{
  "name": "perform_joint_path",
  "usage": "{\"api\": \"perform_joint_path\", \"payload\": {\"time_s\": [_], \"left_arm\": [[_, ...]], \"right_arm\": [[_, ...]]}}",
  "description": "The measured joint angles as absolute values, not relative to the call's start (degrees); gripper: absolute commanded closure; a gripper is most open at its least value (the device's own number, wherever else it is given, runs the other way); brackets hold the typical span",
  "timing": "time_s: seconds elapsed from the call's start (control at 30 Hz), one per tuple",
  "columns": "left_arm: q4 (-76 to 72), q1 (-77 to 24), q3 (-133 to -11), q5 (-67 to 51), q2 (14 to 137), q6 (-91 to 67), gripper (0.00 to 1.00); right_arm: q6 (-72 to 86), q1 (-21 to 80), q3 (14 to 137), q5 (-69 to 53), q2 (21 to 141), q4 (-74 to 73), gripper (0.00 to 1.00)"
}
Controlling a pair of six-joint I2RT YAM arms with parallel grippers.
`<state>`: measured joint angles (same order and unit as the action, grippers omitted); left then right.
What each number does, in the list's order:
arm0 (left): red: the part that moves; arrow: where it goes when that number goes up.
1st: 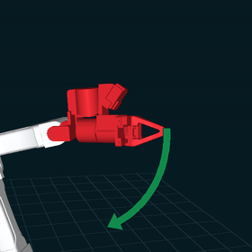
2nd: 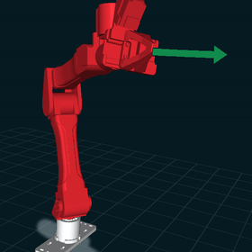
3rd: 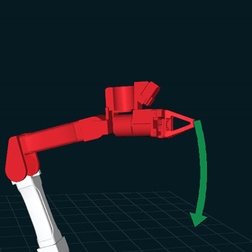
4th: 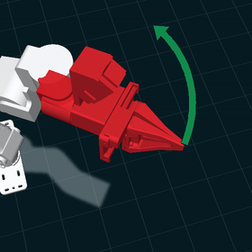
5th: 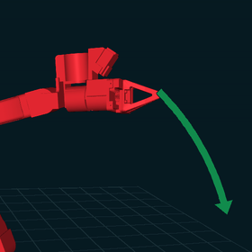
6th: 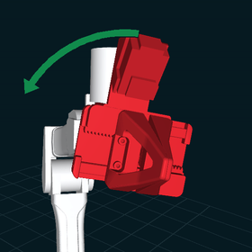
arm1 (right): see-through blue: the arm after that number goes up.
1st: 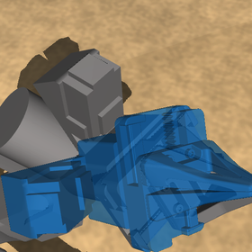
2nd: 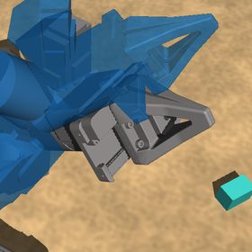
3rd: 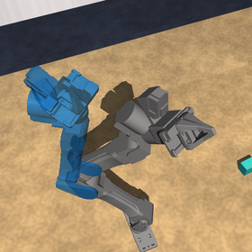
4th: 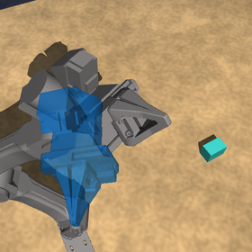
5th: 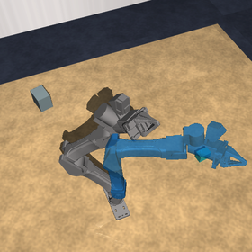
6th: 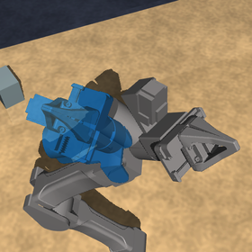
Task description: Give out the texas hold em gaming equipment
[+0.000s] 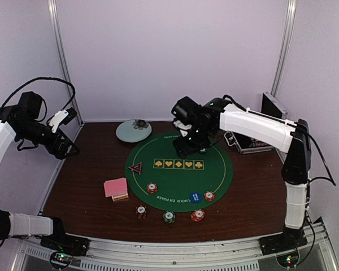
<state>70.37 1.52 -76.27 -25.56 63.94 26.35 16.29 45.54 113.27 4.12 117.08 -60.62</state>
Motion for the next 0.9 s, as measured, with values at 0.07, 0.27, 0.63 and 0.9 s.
{"api": "perform_joint_path", "payload": {"time_s": [0.07,0.27,0.63,0.9], "left_arm": [[70.39,1.52,-76.18,-25.58,63.81,26.35,0.02],[70.39,1.52,-76.18,-25.69,63.77,26.35,0.02],[70.41,1.52,-76.03,-25.76,63.51,26.35,0.02],[70.41,1.52,-76.03,-25.76,63.33,26.35,0.02]], "right_arm": [[16.60,51.86,109.06,4.08,114.63,-59.59,0.21],[18.11,67.16,102.37,1.91,114.93,-60.18,0.16],[19.84,72.86,102.39,-2.35,122.65,-60.51,0.21],[19.77,72.44,102.39,-3.07,124.42,-60.12,0.27]]}}
